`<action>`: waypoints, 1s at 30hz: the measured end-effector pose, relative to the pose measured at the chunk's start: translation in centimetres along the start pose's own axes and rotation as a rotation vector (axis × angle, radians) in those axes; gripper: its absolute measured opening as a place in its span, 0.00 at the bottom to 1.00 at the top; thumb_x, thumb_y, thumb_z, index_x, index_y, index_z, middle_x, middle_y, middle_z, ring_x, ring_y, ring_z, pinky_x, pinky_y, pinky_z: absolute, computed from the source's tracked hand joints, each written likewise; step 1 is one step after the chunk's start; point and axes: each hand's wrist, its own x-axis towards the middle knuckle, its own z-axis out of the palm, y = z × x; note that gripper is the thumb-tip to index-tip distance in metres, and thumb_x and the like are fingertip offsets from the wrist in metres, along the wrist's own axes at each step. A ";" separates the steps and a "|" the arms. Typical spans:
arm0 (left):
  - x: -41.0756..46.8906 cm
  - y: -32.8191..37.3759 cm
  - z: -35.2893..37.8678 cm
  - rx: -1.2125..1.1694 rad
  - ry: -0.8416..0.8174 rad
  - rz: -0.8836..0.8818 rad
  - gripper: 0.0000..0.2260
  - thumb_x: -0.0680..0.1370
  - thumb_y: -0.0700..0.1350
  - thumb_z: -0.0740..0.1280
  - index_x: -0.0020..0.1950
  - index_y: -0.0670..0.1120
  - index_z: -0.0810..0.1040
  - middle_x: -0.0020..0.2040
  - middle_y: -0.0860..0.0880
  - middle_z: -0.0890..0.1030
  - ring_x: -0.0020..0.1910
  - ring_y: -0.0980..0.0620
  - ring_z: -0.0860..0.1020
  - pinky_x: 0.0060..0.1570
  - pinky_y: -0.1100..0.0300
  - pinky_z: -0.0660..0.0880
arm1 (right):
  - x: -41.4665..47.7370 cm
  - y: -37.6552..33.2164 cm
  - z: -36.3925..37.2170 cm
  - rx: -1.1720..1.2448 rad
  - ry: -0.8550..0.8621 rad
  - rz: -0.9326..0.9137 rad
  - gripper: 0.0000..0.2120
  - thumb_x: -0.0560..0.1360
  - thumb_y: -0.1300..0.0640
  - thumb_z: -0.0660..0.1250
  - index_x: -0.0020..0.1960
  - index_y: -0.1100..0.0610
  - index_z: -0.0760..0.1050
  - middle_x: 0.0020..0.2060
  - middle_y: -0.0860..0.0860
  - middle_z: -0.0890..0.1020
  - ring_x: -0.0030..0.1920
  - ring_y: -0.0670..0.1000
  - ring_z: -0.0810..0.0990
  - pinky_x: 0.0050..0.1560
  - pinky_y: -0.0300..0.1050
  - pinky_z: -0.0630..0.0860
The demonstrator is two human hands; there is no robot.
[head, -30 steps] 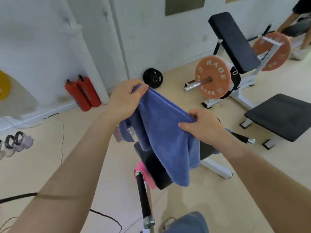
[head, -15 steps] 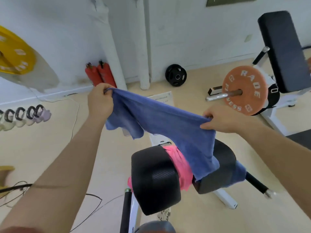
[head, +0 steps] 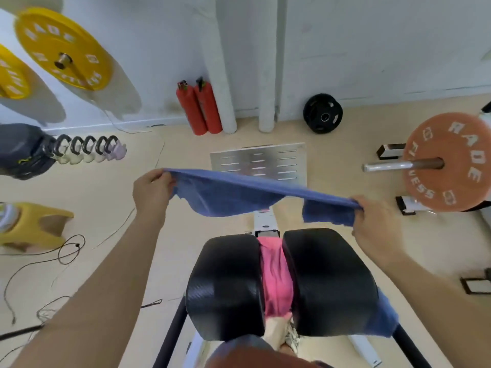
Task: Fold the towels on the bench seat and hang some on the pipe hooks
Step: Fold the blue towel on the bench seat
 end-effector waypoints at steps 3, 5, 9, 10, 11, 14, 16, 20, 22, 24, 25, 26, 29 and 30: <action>-2.3 -4.5 -0.4 0.268 -0.091 -0.181 0.07 0.67 0.42 0.66 0.39 0.43 0.83 0.34 0.45 0.80 0.36 0.46 0.76 0.41 0.57 0.71 | -1.9 3.8 2.5 -0.241 -0.233 0.173 0.10 0.74 0.66 0.58 0.39 0.55 0.73 0.37 0.58 0.80 0.39 0.61 0.78 0.37 0.45 0.67; -3.8 -7.3 -0.6 0.446 -0.165 -0.249 0.11 0.67 0.46 0.68 0.44 0.40 0.83 0.37 0.44 0.80 0.38 0.44 0.76 0.39 0.57 0.71 | -3.5 5.5 3.8 -0.333 -0.385 0.236 0.12 0.73 0.66 0.59 0.33 0.53 0.68 0.41 0.59 0.80 0.40 0.61 0.77 0.38 0.45 0.67; -6.2 -11.4 -1.2 0.710 -0.395 -0.333 0.06 0.70 0.45 0.70 0.40 0.43 0.82 0.35 0.48 0.79 0.37 0.45 0.75 0.34 0.58 0.68 | -5.3 6.3 4.4 -0.477 -0.543 0.275 0.13 0.71 0.64 0.60 0.31 0.54 0.64 0.42 0.56 0.78 0.42 0.59 0.78 0.41 0.46 0.73; -6.4 -12.3 -1.4 0.800 -0.448 -0.328 0.06 0.71 0.45 0.69 0.39 0.43 0.82 0.35 0.47 0.79 0.37 0.45 0.74 0.34 0.58 0.67 | -5.5 6.1 4.4 -0.474 -0.542 0.282 0.11 0.71 0.65 0.60 0.31 0.55 0.65 0.41 0.55 0.76 0.40 0.58 0.77 0.40 0.47 0.74; -6.6 -12.9 -1.5 0.859 -0.468 -0.324 0.06 0.72 0.45 0.68 0.38 0.43 0.82 0.34 0.46 0.78 0.37 0.45 0.74 0.33 0.58 0.67 | -5.7 5.9 4.4 -0.469 -0.533 0.285 0.09 0.70 0.65 0.60 0.32 0.56 0.67 0.40 0.55 0.75 0.38 0.58 0.76 0.40 0.48 0.75; -6.2 -13.7 -1.5 0.865 -0.445 -0.321 0.12 0.73 0.47 0.65 0.33 0.41 0.77 0.30 0.46 0.75 0.32 0.46 0.71 0.31 0.58 0.65 | -5.9 5.3 4.5 -0.426 -0.489 0.313 0.06 0.70 0.65 0.59 0.40 0.55 0.71 0.40 0.53 0.72 0.36 0.57 0.73 0.39 0.49 0.75; -5.8 -13.8 -1.1 0.899 -0.437 -0.273 0.17 0.75 0.51 0.63 0.30 0.43 0.72 0.28 0.47 0.72 0.29 0.48 0.69 0.31 0.58 0.64 | -5.9 4.8 5.0 -0.385 -0.460 0.345 0.09 0.71 0.64 0.58 0.44 0.53 0.73 0.44 0.53 0.71 0.39 0.59 0.73 0.40 0.48 0.72; -5.5 -14.7 -0.2 0.983 -0.459 -0.165 0.12 0.74 0.42 0.62 0.31 0.47 0.72 0.31 0.47 0.74 0.33 0.46 0.70 0.35 0.59 0.67 | -5.7 3.3 6.1 -0.342 -0.433 0.381 0.11 0.75 0.64 0.56 0.45 0.53 0.75 0.47 0.54 0.69 0.38 0.59 0.72 0.39 0.47 0.69; -5.6 -15.3 0.3 0.943 -0.475 -0.160 0.11 0.73 0.36 0.61 0.44 0.47 0.82 0.43 0.46 0.81 0.44 0.43 0.77 0.43 0.60 0.70 | -6.1 2.9 6.5 -0.359 -0.439 0.439 0.10 0.74 0.65 0.55 0.43 0.54 0.72 0.46 0.56 0.70 0.35 0.58 0.72 0.37 0.46 0.69; -5.5 -15.8 0.6 0.885 -0.498 -0.180 0.15 0.73 0.34 0.60 0.55 0.43 0.81 0.49 0.45 0.80 0.49 0.43 0.76 0.46 0.60 0.68 | -6.9 3.1 6.8 -0.366 -0.430 0.526 0.08 0.73 0.66 0.55 0.41 0.55 0.69 0.42 0.57 0.70 0.33 0.57 0.71 0.32 0.44 0.66; -5.3 -15.9 0.7 0.840 -0.510 -0.190 0.15 0.73 0.33 0.60 0.56 0.42 0.80 0.49 0.44 0.79 0.49 0.43 0.75 0.46 0.60 0.67 | -7.3 3.3 6.9 -0.368 -0.426 0.559 0.08 0.72 0.66 0.54 0.40 0.55 0.67 0.40 0.57 0.71 0.33 0.57 0.71 0.30 0.44 0.63; -5.2 -15.5 0.8 0.781 -0.523 -0.236 0.15 0.74 0.33 0.59 0.55 0.43 0.80 0.48 0.44 0.78 0.47 0.44 0.74 0.45 0.60 0.67 | -7.4 3.4 6.8 -0.378 -0.441 0.581 0.08 0.72 0.66 0.54 0.40 0.55 0.67 0.39 0.57 0.72 0.33 0.56 0.71 0.29 0.44 0.62; -4.3 -13.7 0.8 0.518 -0.432 -0.301 0.05 0.72 0.38 0.62 0.37 0.46 0.74 0.35 0.47 0.72 0.37 0.47 0.69 0.38 0.54 0.66 | -6.5 3.6 5.9 -0.473 -0.602 0.541 0.08 0.69 0.64 0.61 0.42 0.53 0.67 0.39 0.53 0.77 0.36 0.54 0.75 0.30 0.43 0.66; -4.0 -12.2 0.8 0.440 -0.357 -0.320 0.05 0.71 0.39 0.63 0.35 0.44 0.74 0.33 0.48 0.71 0.37 0.47 0.69 0.39 0.55 0.66 | -5.8 3.3 5.6 -0.491 -0.637 0.532 0.10 0.67 0.64 0.66 0.42 0.53 0.68 0.39 0.51 0.78 0.37 0.54 0.76 0.32 0.43 0.69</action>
